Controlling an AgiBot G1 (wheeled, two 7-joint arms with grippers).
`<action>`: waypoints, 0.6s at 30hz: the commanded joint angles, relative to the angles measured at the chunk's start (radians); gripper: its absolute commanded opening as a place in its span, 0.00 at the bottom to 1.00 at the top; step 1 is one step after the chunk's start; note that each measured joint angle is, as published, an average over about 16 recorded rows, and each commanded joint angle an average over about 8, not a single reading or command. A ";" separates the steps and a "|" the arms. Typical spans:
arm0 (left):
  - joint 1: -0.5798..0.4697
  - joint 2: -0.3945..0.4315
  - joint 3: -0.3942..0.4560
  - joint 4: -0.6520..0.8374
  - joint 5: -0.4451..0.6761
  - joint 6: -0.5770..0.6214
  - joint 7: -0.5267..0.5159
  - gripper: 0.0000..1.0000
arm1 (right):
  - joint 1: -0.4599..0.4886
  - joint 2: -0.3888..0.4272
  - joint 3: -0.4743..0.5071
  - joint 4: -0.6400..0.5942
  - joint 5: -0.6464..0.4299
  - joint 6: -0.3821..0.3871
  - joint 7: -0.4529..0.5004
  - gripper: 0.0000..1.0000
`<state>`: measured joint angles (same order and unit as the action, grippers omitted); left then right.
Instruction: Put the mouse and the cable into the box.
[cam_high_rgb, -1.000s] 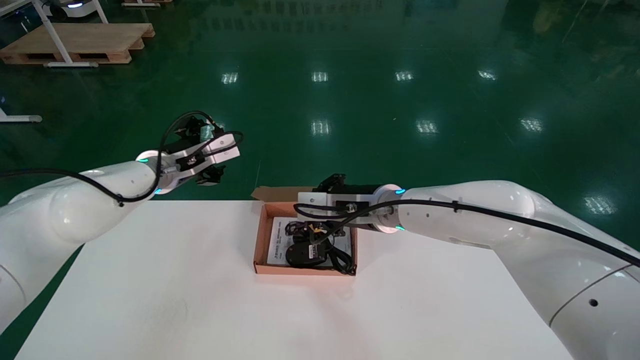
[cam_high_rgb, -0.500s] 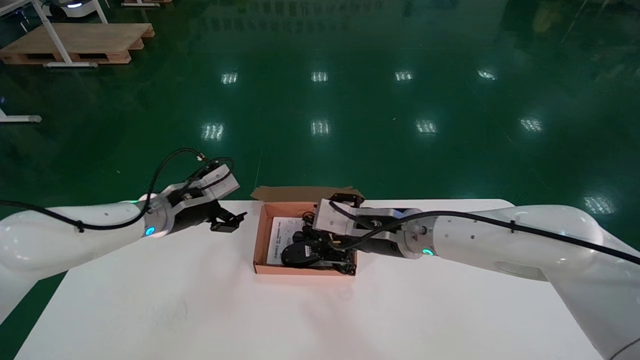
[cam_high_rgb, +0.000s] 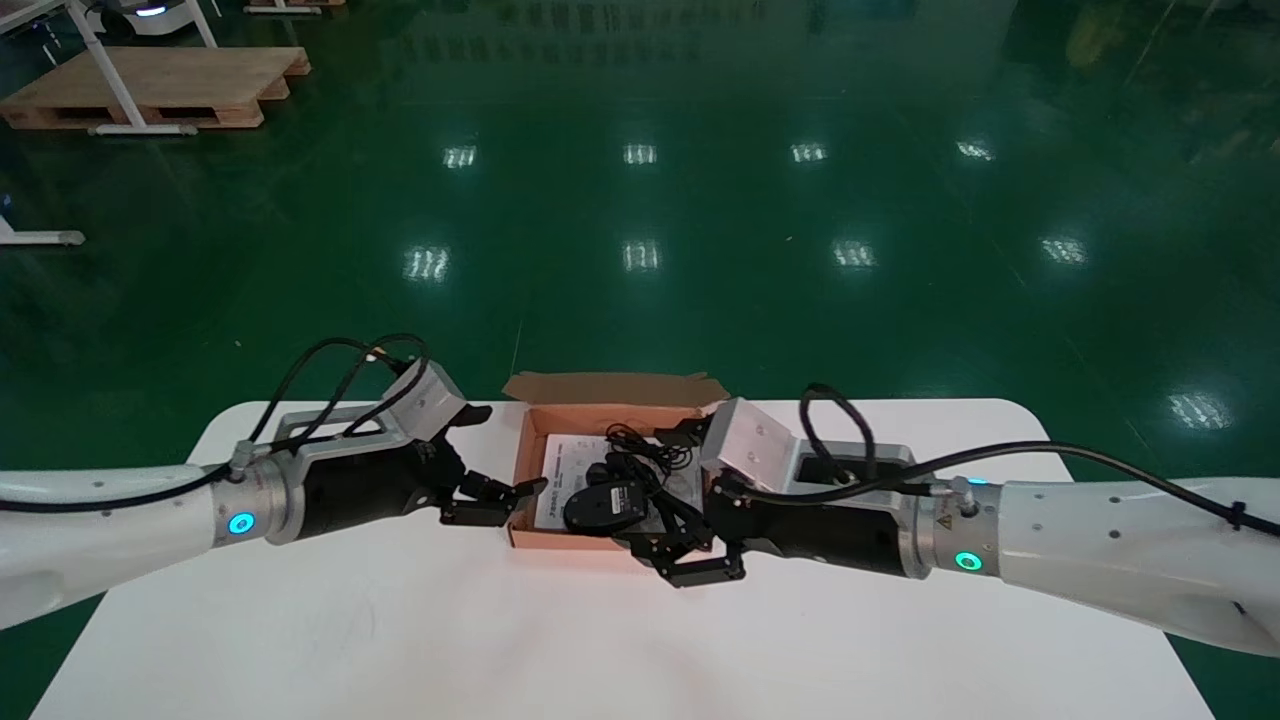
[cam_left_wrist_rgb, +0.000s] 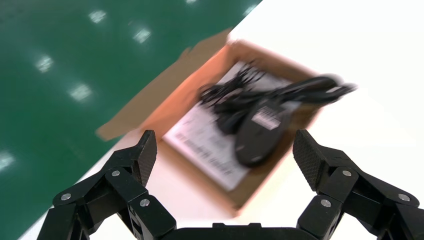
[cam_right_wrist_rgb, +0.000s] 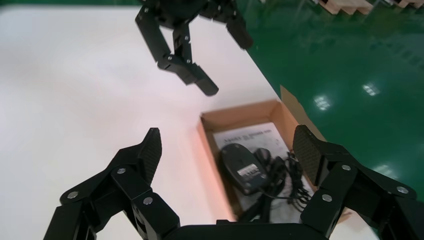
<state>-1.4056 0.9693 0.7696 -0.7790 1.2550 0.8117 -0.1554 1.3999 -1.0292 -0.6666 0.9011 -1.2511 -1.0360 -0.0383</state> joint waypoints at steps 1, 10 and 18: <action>0.021 -0.023 -0.031 -0.032 -0.033 0.043 -0.002 1.00 | -0.019 0.025 0.023 0.023 0.031 -0.027 0.014 1.00; 0.115 -0.124 -0.170 -0.176 -0.182 0.238 -0.011 1.00 | -0.108 0.138 0.128 0.127 0.172 -0.152 0.075 1.00; 0.200 -0.216 -0.295 -0.305 -0.316 0.412 -0.019 1.00 | -0.187 0.240 0.222 0.220 0.298 -0.264 0.130 1.00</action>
<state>-1.2060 0.7535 0.4743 -1.0835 0.9389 1.2239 -0.1748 1.2134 -0.7896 -0.4448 1.1207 -0.9527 -1.2995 0.0912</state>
